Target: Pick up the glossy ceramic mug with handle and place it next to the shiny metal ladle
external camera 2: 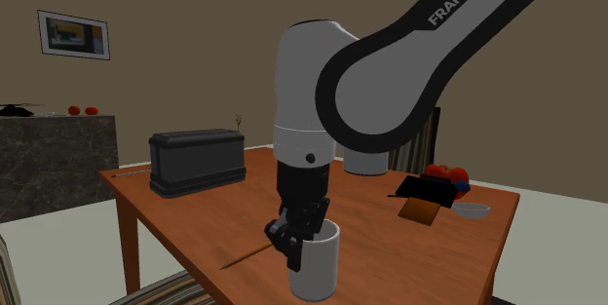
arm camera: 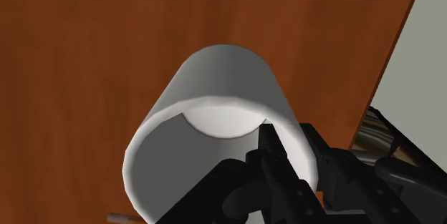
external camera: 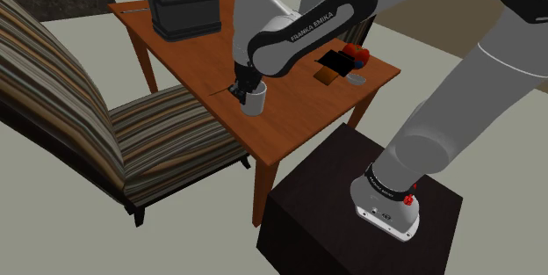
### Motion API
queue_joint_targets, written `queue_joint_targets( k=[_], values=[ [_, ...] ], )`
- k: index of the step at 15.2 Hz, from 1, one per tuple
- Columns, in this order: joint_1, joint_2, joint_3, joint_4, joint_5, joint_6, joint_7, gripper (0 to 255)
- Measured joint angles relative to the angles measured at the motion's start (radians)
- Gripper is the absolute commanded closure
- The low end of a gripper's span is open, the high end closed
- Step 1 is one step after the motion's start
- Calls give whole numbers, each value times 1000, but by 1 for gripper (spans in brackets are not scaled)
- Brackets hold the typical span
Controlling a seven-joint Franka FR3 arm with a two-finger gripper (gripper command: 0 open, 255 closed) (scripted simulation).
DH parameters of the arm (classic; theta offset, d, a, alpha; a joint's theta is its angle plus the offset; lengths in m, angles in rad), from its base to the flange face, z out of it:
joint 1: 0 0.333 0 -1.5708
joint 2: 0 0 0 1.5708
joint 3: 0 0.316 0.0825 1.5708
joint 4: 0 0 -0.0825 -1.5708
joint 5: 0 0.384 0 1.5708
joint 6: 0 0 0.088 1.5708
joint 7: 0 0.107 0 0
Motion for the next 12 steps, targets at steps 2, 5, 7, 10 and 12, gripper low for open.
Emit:
queue_joint_targets(
  k=[2, 5, 7, 10, 12],
  values=[
    [0, 0, 0, 0, 0, 0, 0, 255],
    [0, 0, 0, 0, 0, 0, 0, 255],
    [0, 0, 0, 0, 0, 0, 0, 255],
    [1, -17, -2, 14, 12, -30, -12, 255],
    [3, -38, -3, 22, 24, -57, -21, 255]
  ],
)
